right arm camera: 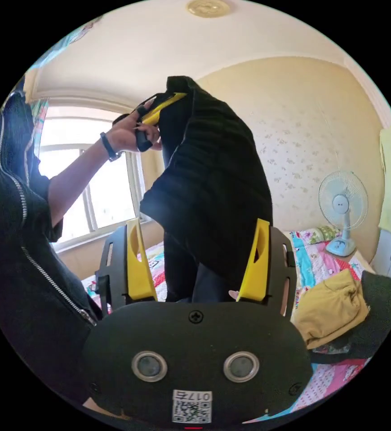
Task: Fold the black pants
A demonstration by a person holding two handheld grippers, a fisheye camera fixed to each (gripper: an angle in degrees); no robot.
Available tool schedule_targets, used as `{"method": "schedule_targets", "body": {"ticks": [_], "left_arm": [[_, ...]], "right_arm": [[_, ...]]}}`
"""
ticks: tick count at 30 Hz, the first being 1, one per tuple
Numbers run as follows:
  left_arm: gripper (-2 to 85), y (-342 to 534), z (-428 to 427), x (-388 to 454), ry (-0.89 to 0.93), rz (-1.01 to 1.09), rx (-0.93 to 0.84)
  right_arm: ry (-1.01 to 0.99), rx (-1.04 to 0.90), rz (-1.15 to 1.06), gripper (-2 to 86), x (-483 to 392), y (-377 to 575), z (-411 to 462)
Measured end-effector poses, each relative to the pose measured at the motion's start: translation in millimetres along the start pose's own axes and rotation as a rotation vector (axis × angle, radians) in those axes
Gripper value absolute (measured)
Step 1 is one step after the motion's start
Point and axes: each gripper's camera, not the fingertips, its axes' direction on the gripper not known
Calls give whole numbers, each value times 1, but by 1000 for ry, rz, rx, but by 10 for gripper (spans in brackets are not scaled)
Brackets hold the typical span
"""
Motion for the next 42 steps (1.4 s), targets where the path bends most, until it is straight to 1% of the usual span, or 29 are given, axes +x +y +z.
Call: {"method": "schedule_targets", "body": {"ticks": [2,4,6,7,8,9,11,12,14,17,19,21,25,27,28,30,34,36,39,42], "left_arm": [[40,4,-6,8,7,-5,16],[40,8,-17,13,4,-5,31],[41,15,-39,17,-13,-13,54],[41,17,-46,17,-17,-18,60],[41,21,-61,18,-28,-26,74],[42,26,-77,19,-47,-29,87],[42,33,-102,21,-78,-24,99],[42,39,-119,23,-96,-21,104],[41,49,-143,26,-121,-20,105],[40,62,-178,41,-182,5,95],[40,65,-201,55,-231,23,103],[41,67,-237,79,-277,50,161],[41,57,-284,129,-327,127,268],[42,42,-311,179,-366,238,324],[43,38,-317,191,-370,265,337],[44,20,-342,241,-355,360,393],[46,-1,-371,323,-372,505,456],[47,-8,-384,376,-435,578,489],[49,-15,-387,417,-544,598,499],[49,-24,-380,420,-615,568,527]], "right_arm": [[147,-15,-92,313,-20,-17,12],[218,-24,-119,298,-27,-29,17],[275,-28,-89,251,-25,-41,14],[253,3,-72,205,-21,-47,6],[179,60,-65,164,-16,-52,-5],[130,85,-64,146,-12,-54,-10],[-17,129,6,111,7,-72,-25],[-41,124,21,107,11,-78,-27],[-71,45,17,91,21,-109,-26],[-48,-76,-93,82,11,-154,-13],[-98,-86,-117,81,3,-182,-8],[-160,-57,-129,81,-7,-210,-5],[-201,4,-264,82,-51,-289,-10],[-213,51,-327,82,-73,-325,-21],[-233,82,-355,83,-85,-349,-31],[-273,126,-391,83,-102,-383,-46],[-377,179,-474,84,-143,-452,-86],[-381,174,-523,85,-164,-476,-102],[-323,142,-595,86,-192,-510,-112],[-301,86,-627,86,-205,-537,-91]]}}
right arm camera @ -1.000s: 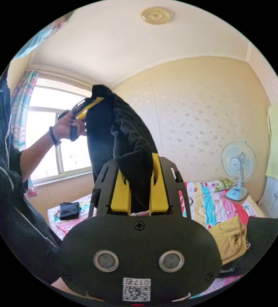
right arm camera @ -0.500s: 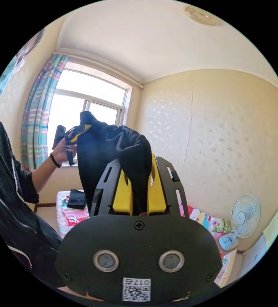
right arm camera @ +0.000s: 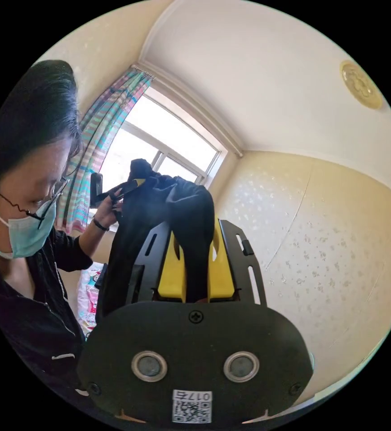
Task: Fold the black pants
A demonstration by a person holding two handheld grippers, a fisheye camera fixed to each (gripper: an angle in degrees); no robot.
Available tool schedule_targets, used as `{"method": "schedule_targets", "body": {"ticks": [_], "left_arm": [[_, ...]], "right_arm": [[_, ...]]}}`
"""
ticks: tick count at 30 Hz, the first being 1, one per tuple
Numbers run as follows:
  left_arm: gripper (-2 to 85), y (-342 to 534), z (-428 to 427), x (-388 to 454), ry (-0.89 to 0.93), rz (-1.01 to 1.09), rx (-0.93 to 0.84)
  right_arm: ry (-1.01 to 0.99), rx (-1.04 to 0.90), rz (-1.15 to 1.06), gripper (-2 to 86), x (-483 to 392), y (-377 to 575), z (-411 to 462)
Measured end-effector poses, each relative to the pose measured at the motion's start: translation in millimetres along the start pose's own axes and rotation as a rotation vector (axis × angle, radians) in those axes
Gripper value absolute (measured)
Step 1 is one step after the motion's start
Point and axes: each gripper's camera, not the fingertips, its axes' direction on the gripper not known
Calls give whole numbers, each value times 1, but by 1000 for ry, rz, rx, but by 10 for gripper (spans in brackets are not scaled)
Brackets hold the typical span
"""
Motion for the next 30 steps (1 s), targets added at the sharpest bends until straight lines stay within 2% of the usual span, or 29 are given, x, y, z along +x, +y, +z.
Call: {"method": "schedule_targets", "body": {"ticks": [4,7,10,12,13,15,16,17,19,21,22,24,27,30], "left_arm": [[49,28,40,-26,-64,-49,-47],[49,81,107,-73,-97,-131,-183],[51,168,207,-139,-127,-201,-335],[62,270,294,-205,-136,-238,-451],[66,301,310,-224,-139,-272,-480],[69,421,325,-294,-169,-540,-540],[67,448,318,-306,-159,-604,-520],[64,498,296,-318,-129,-653,-463],[64,571,257,-314,-106,-610,-498],[70,680,199,-281,-140,-556,-720],[73,708,183,-270,-139,-563,-765],[77,817,115,-213,-100,-652,-956],[78,888,54,-127,-100,-580,-1173],[77,901,24,-43,-133,-349,-1278]], "right_arm": [[-53,-88,124,86,53,21,83],[-76,-194,281,86,108,78,177],[-86,-330,474,88,178,160,298],[-56,-402,536,94,214,223,375],[-60,-428,587,102,232,273,421],[-123,-423,761,120,253,358,467],[-159,-350,890,134,256,415,479],[-172,-283,983,144,245,470,481],[-231,-254,1028,166,210,546,482],[-247,-325,1060,189,157,618,479],[-256,-390,1092,198,113,665,475],[-292,-467,1178,197,40,732,467],[-318,-577,1253,173,-76,800,453],[-206,-756,1029,138,-170,801,450]]}}
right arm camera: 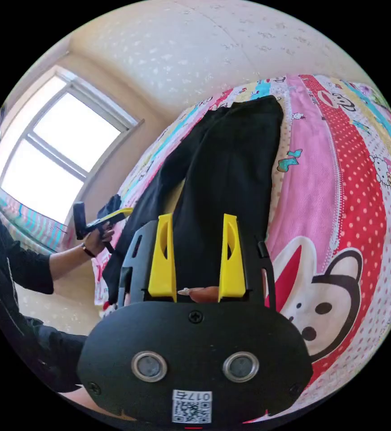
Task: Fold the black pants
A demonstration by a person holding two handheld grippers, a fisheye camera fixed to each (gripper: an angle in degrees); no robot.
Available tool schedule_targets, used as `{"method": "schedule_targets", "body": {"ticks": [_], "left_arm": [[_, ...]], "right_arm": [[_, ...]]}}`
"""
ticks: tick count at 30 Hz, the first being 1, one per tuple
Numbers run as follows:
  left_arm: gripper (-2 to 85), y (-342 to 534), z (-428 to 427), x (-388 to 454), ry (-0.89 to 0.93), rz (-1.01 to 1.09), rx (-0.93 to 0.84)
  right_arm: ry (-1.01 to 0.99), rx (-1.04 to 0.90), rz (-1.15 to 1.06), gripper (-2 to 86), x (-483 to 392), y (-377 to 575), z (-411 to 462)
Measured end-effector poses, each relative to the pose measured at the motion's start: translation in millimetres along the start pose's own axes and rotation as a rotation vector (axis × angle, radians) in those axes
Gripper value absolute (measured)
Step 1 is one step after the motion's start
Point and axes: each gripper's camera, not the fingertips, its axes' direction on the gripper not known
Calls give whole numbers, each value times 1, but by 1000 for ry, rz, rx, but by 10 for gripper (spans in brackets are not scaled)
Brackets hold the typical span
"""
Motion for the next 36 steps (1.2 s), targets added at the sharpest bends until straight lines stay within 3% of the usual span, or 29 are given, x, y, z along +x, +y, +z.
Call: {"method": "schedule_targets", "body": {"ticks": [3,4,8,18,25,31,36], "left_arm": [[71,29,25,54,-19,172,-24],[70,27,30,63,-34,191,-40],[67,11,53,89,-57,202,-101],[-7,12,84,6,570,-270,-93],[-10,14,78,36,539,-247,-82],[-10,15,60,78,439,-182,-71],[-10,18,46,97,445,-181,-73]], "right_arm": [[225,-98,-145,90,-34,44,52],[286,-49,-182,82,-42,54,58],[260,-51,-132,74,-36,51,67],[309,-64,-149,73,-52,62,79],[171,-62,-81,71,-34,71,73],[240,-44,-80,70,-45,86,73],[-4,0,129,54,-3,99,59]]}}
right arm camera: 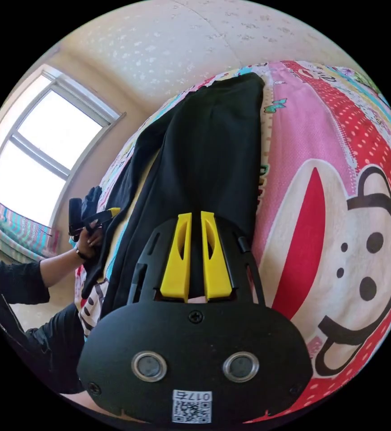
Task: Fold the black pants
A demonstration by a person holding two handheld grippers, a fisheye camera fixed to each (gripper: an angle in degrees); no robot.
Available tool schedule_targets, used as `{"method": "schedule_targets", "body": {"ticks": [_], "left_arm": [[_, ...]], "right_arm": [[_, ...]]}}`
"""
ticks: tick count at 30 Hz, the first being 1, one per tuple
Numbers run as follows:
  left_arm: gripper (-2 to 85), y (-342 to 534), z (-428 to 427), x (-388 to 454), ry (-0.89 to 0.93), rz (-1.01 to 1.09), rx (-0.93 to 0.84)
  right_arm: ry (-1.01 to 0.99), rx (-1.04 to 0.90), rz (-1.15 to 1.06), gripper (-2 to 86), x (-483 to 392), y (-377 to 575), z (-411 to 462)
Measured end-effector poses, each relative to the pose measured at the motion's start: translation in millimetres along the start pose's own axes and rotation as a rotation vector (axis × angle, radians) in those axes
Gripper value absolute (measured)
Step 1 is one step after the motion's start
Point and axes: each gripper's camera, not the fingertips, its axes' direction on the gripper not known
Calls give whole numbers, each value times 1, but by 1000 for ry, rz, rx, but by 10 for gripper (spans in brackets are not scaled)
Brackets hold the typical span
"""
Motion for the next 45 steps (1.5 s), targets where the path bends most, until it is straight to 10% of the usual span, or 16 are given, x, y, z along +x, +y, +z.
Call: {"method": "schedule_targets", "body": {"ticks": [8,15,21,27,34,45], "left_arm": [[-10,20,-18,52,32,140,22],[-5,93,-99,101,249,152,55],[117,251,-231,162,-361,80,496],[131,268,-186,141,-132,-147,166],[72,285,-179,205,-383,-72,178],[50,298,-317,235,-84,-30,266]], "right_arm": [[244,-2,-117,61,-35,22,0],[-372,96,279,114,-29,73,-34],[-335,75,108,140,-141,169,-21],[-367,237,212,151,-157,250,-5],[-263,275,184,46,-179,294,2],[-373,460,174,31,-250,359,-41]]}}
